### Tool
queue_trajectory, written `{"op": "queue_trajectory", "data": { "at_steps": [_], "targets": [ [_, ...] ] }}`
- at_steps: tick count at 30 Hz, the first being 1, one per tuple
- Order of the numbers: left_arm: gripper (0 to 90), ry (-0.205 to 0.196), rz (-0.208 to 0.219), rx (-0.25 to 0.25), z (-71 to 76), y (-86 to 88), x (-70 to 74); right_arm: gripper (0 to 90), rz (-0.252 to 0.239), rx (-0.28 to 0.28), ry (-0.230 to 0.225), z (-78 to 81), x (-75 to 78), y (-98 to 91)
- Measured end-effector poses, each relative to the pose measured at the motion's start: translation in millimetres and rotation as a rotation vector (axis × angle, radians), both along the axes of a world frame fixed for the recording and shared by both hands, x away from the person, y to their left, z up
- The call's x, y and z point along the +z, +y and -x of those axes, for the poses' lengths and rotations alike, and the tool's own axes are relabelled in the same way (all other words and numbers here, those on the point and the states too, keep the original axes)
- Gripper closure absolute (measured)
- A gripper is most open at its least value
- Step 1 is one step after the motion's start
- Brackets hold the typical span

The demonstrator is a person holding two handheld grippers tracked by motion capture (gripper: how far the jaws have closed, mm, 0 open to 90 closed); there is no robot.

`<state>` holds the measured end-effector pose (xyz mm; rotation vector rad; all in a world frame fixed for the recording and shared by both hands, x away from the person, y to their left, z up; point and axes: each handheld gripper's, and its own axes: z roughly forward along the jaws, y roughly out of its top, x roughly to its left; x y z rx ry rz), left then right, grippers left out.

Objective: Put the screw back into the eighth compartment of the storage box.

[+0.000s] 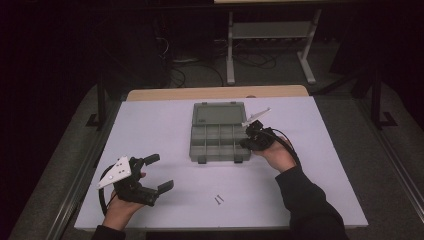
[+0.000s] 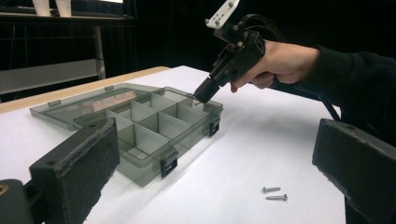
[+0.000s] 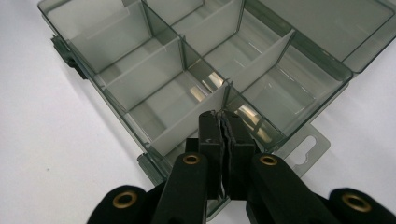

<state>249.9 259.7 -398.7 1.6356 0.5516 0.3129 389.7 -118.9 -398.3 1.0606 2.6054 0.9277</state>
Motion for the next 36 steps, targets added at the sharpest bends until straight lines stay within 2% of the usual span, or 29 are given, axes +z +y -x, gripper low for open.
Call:
{"op": "queue_trajectory", "data": {
  "at_steps": [2,11,12,13,14,15,18,20,24,27,36],
  "targets": [
    [0.1,0.000,-0.001,-0.001,0.0,0.0,0.0,87.1,0.011,0.003,0.008,-0.8,-1.5,-0.9],
    [0.1,0.000,0.000,-0.001,0.1,0.0,0.1,86.5,0.005,0.002,0.007,-1.4,-3.1,-2.2],
    [0.1,0.000,0.000,-0.001,0.1,0.0,0.1,83.7,0.001,-0.001,0.002,-1.3,-2.5,-2.6],
    [0.1,0.001,0.001,-0.001,0.2,0.0,0.1,77.3,-0.007,-0.005,-0.002,-1.1,-1.4,-3.1],
    [0.1,0.001,0.001,-0.001,0.2,0.0,0.1,77.3,-0.007,-0.005,-0.002,-1.1,-1.4,-3.1],
    [0.1,0.002,0.000,-0.002,0.1,0.0,0.0,67.8,-0.027,-0.008,-0.001,0.1,1.6,-4.1],
    [0.1,0.006,0.002,-0.003,0.2,-0.5,-0.1,52.9,-0.067,-0.024,-0.014,1.7,7.0,-6.7],
    [0.1,0.006,0.004,-0.004,0.1,-0.8,-0.3,39.8,-0.104,-0.043,-0.002,2.2,9.3,-8.1],
    [0.1,0.009,0.003,-0.006,0.2,-1.2,-0.5,15.2,-0.119,-0.073,-0.002,2.1,10.5,-10.7],
    [0.1,0.010,0.005,-0.007,0.1,-1.3,-0.6,12.1,-0.124,-0.064,-0.022,4.7,12.2,-11.9],
    [0.1,0.008,0.001,-0.009,-0.2,-1.1,-0.3,11.8,-0.140,-0.032,-0.043,17.6,23.3,-11.2]
  ]
}}
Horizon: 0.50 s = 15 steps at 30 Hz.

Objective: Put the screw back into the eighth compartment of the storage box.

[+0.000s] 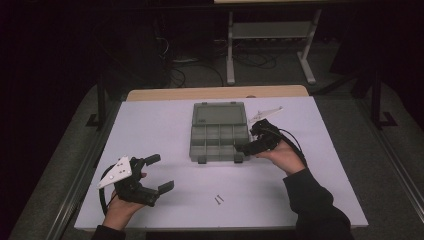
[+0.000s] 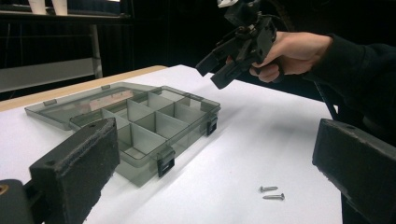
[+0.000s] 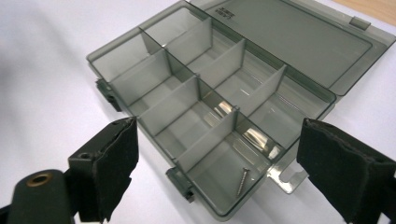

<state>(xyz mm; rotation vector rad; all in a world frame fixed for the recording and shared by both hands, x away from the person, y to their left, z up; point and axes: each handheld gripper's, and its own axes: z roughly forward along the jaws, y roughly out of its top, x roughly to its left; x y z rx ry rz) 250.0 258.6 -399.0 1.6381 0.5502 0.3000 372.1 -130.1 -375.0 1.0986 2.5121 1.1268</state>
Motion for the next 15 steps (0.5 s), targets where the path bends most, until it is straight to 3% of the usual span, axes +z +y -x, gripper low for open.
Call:
{"op": "queue_trajectory", "data": {
  "at_steps": [5,15],
  "targets": [
    [0.1,-0.002,0.000,0.000,0.1,-0.2,0.1,10.7,-0.011,0.013,-0.030,8.3,6.7,-0.4],
    [0.1,0.009,0.005,0.000,0.8,-1.5,-0.1,7.5,0.002,0.056,-0.037,27.7,10.3,3.8]
  ]
}}
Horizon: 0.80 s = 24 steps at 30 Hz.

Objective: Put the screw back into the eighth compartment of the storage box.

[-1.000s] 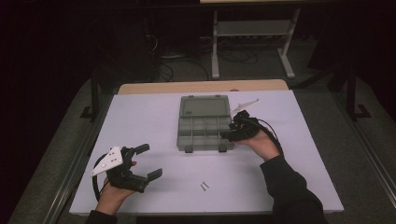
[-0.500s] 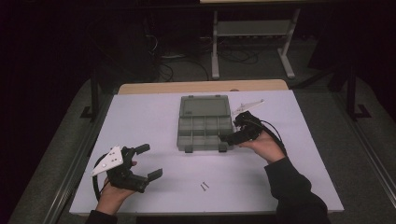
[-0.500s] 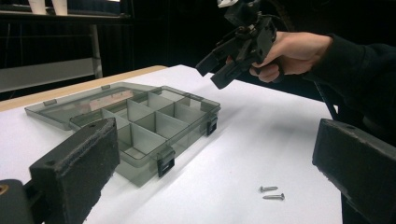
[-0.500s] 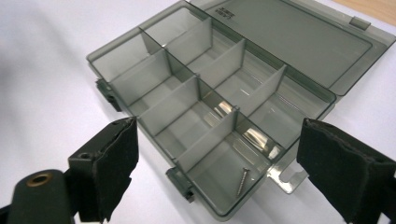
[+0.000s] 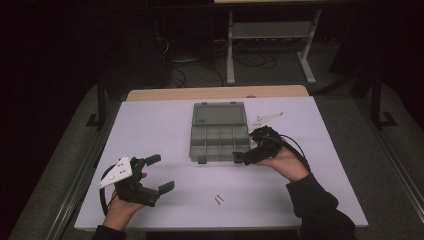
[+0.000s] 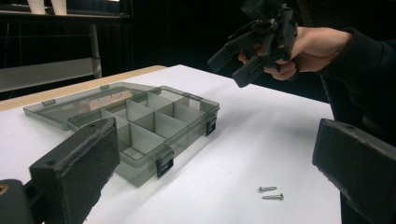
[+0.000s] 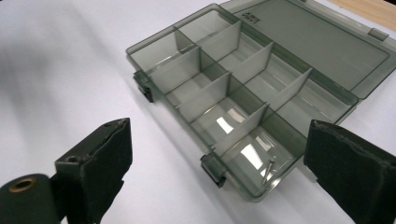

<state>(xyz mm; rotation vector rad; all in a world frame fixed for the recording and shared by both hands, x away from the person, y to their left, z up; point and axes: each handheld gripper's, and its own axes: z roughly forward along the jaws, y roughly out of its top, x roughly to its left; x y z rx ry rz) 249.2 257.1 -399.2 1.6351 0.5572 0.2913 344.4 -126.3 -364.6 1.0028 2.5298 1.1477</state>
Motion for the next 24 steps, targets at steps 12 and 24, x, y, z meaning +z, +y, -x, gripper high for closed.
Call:
{"op": "queue_trajectory", "data": {
  "at_steps": [12,24],
  "targets": [
    [0.1,-0.003,0.000,-0.002,0.2,-0.4,0.2,10.1,-0.034,0.041,-0.010,21.4,3.7,0.4],
    [0.1,-0.011,-0.005,-0.001,-0.2,0.6,0.3,13.7,-0.067,0.106,-0.009,48.4,-0.4,12.2]
  ]
}}
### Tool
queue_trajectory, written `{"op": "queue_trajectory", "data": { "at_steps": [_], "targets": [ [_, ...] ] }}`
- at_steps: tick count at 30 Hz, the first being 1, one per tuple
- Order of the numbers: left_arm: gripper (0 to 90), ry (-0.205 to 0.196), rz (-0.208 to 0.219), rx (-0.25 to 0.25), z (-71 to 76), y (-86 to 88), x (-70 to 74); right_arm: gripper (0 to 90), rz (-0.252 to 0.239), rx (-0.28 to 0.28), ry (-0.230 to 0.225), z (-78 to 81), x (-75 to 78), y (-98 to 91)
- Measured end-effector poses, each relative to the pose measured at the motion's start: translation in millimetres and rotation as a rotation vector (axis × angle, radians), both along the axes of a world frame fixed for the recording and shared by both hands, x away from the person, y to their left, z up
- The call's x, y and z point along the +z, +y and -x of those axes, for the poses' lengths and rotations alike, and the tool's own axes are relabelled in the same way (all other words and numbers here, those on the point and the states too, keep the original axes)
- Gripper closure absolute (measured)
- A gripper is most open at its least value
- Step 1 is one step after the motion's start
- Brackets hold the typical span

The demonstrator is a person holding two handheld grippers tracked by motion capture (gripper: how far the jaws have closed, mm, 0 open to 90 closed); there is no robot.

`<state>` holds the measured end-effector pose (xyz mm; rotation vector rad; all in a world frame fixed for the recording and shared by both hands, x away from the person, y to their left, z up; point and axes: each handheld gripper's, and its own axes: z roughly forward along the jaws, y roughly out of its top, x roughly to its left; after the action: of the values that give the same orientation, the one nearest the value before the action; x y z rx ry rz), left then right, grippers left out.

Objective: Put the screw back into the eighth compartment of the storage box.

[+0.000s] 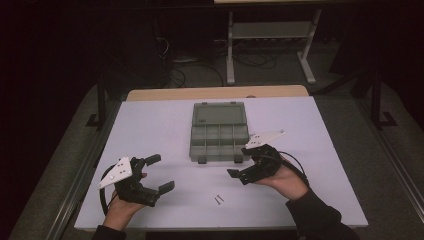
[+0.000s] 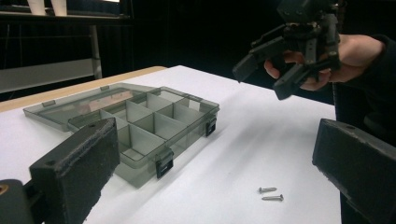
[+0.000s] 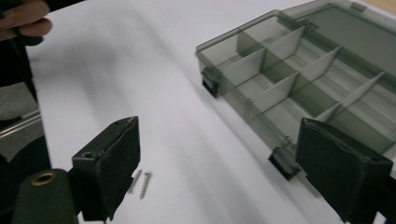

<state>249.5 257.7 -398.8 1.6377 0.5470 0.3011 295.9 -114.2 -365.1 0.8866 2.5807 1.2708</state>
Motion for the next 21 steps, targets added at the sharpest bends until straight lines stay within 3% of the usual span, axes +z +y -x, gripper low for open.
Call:
{"op": "queue_trajectory", "data": {
  "at_steps": [11,21],
  "targets": [
    [0.1,-0.002,-0.005,-0.003,0.2,-0.4,0.2,21.1,0.010,0.042,0.046,9.2,-12.3,10.1],
    [0.1,-0.002,-0.005,-0.005,0.1,-0.8,0.1,41.6,0.034,0.110,0.064,13.0,-24.4,21.7]
  ]
}}
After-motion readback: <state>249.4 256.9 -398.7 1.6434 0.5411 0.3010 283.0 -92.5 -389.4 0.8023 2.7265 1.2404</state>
